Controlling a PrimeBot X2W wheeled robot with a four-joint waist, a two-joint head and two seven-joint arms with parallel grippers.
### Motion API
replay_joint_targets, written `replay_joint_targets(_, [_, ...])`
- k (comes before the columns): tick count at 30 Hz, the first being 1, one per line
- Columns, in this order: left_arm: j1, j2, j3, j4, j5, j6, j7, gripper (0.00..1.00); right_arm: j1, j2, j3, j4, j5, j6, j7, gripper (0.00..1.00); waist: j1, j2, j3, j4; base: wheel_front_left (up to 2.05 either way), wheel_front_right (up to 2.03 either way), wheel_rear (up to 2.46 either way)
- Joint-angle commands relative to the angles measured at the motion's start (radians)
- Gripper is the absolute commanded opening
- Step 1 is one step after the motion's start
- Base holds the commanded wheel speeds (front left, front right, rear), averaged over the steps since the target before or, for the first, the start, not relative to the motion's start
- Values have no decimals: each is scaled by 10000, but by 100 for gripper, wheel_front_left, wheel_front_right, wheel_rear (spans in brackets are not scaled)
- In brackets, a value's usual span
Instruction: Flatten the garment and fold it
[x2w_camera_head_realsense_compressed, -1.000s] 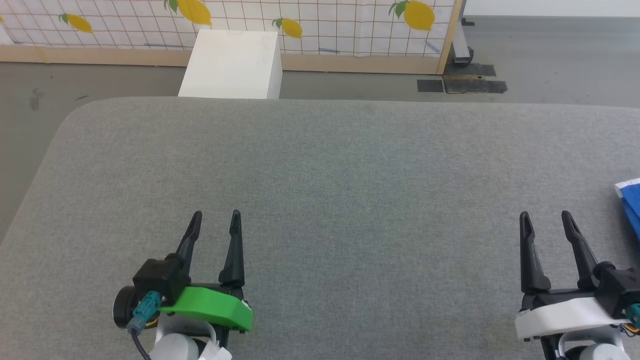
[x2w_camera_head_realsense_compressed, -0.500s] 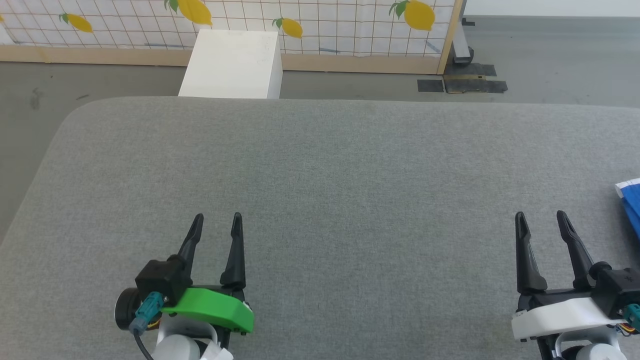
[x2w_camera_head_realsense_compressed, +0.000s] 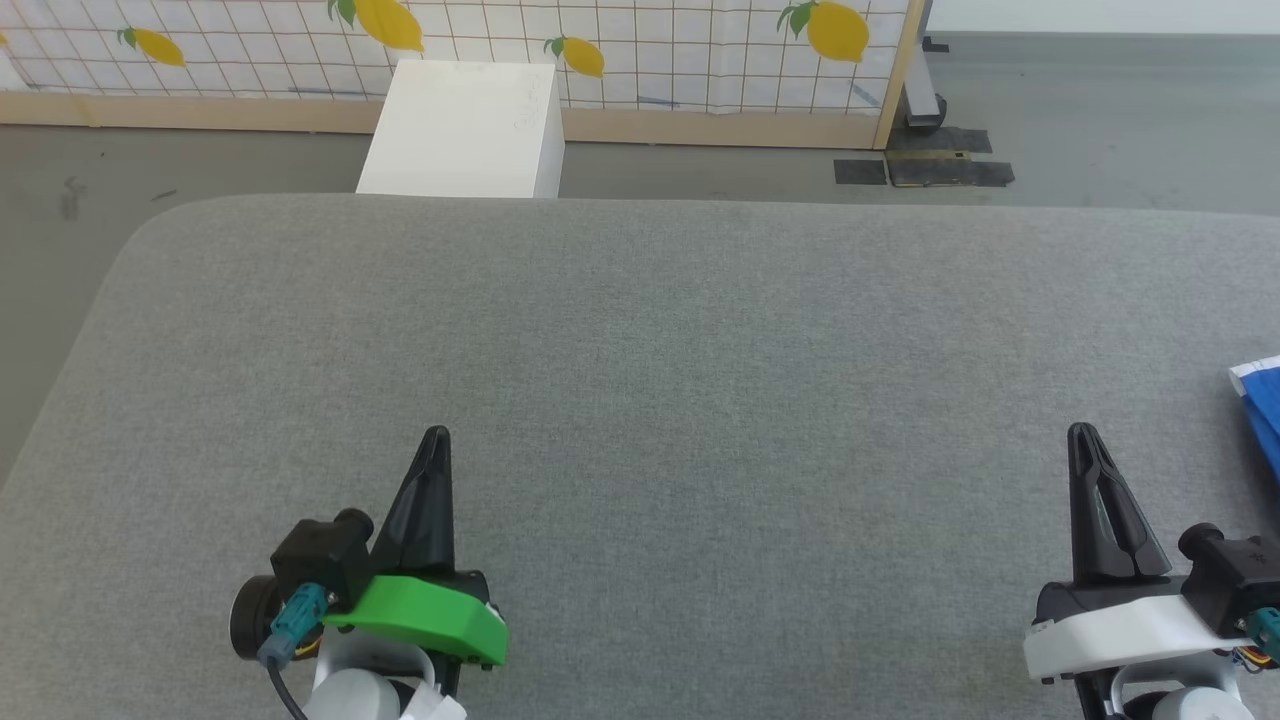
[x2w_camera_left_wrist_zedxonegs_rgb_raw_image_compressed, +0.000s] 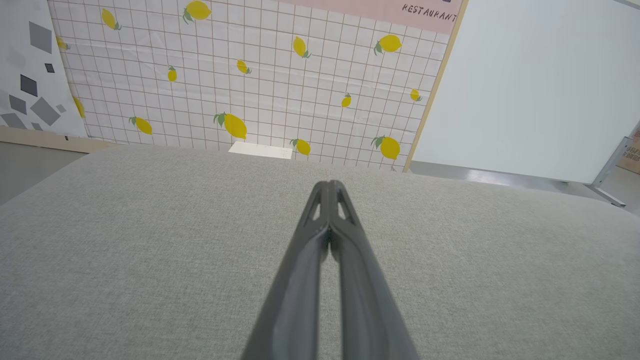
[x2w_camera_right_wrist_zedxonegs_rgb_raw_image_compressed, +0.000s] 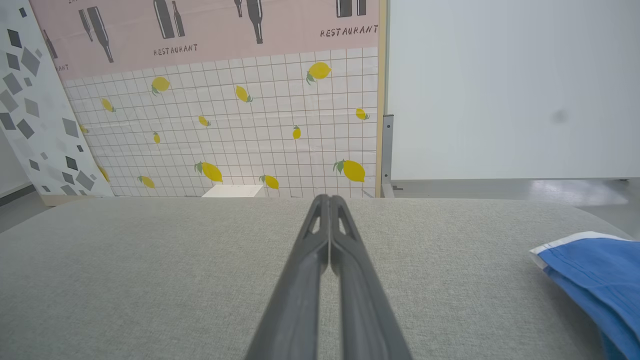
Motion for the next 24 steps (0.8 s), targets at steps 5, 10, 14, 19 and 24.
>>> replay_joint_targets(5, [27,-2,42,-54,89,18,96,0,-8,1,34,-18,-44,-1,96,0,1,0,-26,-22,0,0,0])
replay_joint_targets(10, [56,-3,90,-109,186,37,200,0,-17,2,72,-37,-91,-1,199,0,1,0,-53,-46,0,0,0])
replay_joint_targets(14, [79,-5,128,-152,260,52,280,0,-24,3,102,-52,-127,-2,279,0,1,0,-75,-64,0,0,0])
replay_joint_targets(19, [108,-7,177,-207,356,71,383,0,-33,5,140,-71,-174,-3,381,0,1,0,-102,-88,0,0,0])
replay_joint_targets(24, [136,-8,223,-260,448,89,482,0,-41,6,177,-89,-219,-3,480,0,1,0,-129,-110,0,0,0])
